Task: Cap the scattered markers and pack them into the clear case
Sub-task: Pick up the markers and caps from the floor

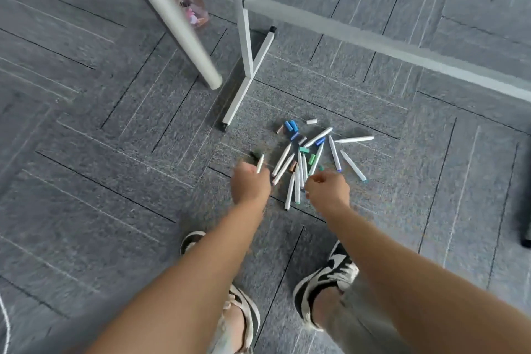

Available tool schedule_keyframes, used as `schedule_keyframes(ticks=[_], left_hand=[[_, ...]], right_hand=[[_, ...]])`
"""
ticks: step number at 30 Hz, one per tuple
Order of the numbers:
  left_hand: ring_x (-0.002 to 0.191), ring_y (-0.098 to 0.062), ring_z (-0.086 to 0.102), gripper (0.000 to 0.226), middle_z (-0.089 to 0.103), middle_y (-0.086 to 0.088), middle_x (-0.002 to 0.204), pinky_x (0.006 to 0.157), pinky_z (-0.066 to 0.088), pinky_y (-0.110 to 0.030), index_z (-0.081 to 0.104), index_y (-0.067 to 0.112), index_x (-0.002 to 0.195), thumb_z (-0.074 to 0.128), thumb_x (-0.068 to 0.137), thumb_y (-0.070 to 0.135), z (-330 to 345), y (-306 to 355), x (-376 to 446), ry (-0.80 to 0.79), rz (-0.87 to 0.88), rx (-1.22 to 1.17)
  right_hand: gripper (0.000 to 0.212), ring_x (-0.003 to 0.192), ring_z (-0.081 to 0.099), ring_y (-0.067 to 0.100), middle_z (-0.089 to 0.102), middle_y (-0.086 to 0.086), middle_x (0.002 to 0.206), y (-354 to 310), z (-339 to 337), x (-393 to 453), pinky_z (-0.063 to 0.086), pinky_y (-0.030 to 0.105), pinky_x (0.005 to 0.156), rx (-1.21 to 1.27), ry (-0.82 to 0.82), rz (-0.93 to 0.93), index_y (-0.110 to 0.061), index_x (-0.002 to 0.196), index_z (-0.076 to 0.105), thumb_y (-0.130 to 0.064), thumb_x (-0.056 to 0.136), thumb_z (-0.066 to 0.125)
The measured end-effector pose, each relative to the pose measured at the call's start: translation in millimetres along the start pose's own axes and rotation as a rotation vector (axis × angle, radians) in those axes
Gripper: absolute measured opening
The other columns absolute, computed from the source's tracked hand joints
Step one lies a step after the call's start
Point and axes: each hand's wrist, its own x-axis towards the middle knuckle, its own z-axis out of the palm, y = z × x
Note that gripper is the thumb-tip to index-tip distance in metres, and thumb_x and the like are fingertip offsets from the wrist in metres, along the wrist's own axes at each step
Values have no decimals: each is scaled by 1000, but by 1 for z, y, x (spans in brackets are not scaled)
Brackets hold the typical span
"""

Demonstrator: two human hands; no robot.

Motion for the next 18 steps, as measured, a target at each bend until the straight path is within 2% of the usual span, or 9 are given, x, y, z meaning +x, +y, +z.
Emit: schedule_keyframes(ticks=[2, 5, 9, 12, 15, 18], left_hand=[[80, -27, 66, 11, 67, -8, 94, 64, 54, -37, 57, 16, 93, 67, 91, 21, 14, -20, 32, 9, 81, 168], [81, -23, 63, 20, 61, -3, 97, 55, 42, -29, 59, 12, 105, 71, 91, 20, 35, -37, 70, 22, 207, 343], [83, -22, 58, 18, 57, -3, 100, 63, 47, -35, 59, 11, 101, 72, 90, 15, 64, -48, 96, 25, 295, 476], [81, -23, 60, 16, 61, -6, 98, 63, 55, -38, 56, 12, 97, 69, 90, 6, 75, -58, 99, 54, 372, 495], [75, -19, 57, 12, 58, -5, 97, 55, 44, -28, 55, 10, 97, 66, 91, 8, 78, -63, 94, 58, 421, 483], [64, -11, 49, 11, 54, -7, 102, 51, 37, -21, 51, 8, 99, 60, 93, 9, 83, -58, 90, 3, 496, 398]], right_hand=[[14, 75, 73, 24, 75, 4, 80, 11, 21, 26, 64, 39, 73, -90, 15, -37, -18, 89, 77, -15, 90, 64], [16, 63, 72, 24, 71, 4, 68, 22, 47, 55, 64, 41, 62, -219, 53, -101, -15, 79, 74, -12, 90, 63], [18, 62, 67, 27, 68, 10, 69, 32, 67, 77, 59, 35, 56, -446, 67, -161, -5, 79, 70, -7, 93, 59], [26, 51, 57, 17, 59, 4, 61, 38, 73, 85, 48, 26, 47, -525, 68, -200, -9, 70, 61, -9, 96, 59], [34, 46, 40, 11, 49, -2, 56, 36, 71, 87, 29, 21, 43, -559, 88, -240, -14, 63, 48, -17, 95, 59], [27, 51, 41, 11, 52, -2, 67, 35, 59, 86, 31, 24, 48, -518, 136, -264, -16, 75, 49, -32, 97, 49]])
